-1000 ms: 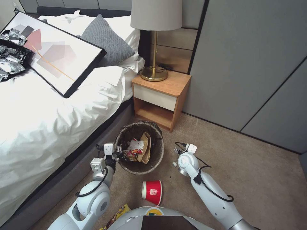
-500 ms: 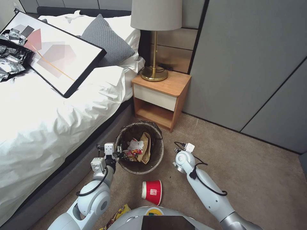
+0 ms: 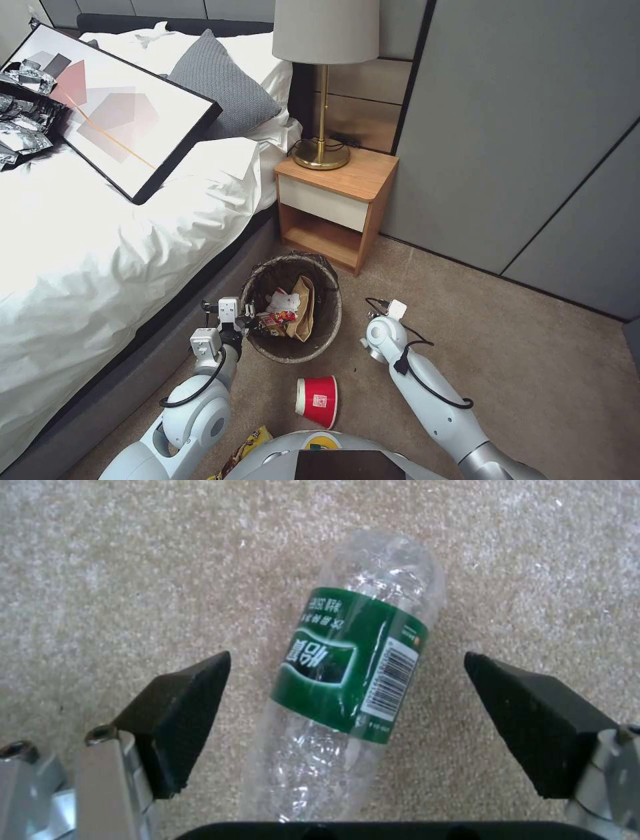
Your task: Pick up the trash bin, then pick up the garbage from the floor and place it into the trash bin.
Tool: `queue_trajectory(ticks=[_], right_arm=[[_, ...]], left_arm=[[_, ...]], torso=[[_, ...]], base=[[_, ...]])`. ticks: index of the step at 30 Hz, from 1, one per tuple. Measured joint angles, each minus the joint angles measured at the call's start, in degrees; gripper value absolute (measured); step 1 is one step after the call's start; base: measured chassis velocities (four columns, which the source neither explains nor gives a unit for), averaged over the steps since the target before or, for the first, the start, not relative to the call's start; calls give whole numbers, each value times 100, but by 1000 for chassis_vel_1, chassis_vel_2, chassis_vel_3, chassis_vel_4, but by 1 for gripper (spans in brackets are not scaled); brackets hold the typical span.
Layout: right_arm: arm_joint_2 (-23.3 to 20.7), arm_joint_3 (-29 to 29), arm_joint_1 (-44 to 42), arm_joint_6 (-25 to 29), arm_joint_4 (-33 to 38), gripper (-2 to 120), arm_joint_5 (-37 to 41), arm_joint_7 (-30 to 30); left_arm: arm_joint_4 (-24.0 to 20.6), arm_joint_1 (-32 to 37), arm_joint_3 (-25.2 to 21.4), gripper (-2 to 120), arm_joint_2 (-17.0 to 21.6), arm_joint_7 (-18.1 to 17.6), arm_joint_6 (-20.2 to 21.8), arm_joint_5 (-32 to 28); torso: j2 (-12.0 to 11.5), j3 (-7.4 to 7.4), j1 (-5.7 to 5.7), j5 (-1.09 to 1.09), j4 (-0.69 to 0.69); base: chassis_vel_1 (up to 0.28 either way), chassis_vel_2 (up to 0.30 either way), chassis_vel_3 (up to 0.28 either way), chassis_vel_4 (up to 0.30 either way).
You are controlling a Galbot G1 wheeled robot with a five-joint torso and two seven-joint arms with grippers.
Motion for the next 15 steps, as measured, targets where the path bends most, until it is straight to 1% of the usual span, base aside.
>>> queue_trajectory(ticks=[15], right_arm=[[92, -40, 63, 5, -275, 84, -81, -25]], left_arm=[[-21, 19, -1, 0, -2, -3, 0, -4]], torso=[[0, 0, 0, 0, 0]], base=[[0, 0, 0, 0]])
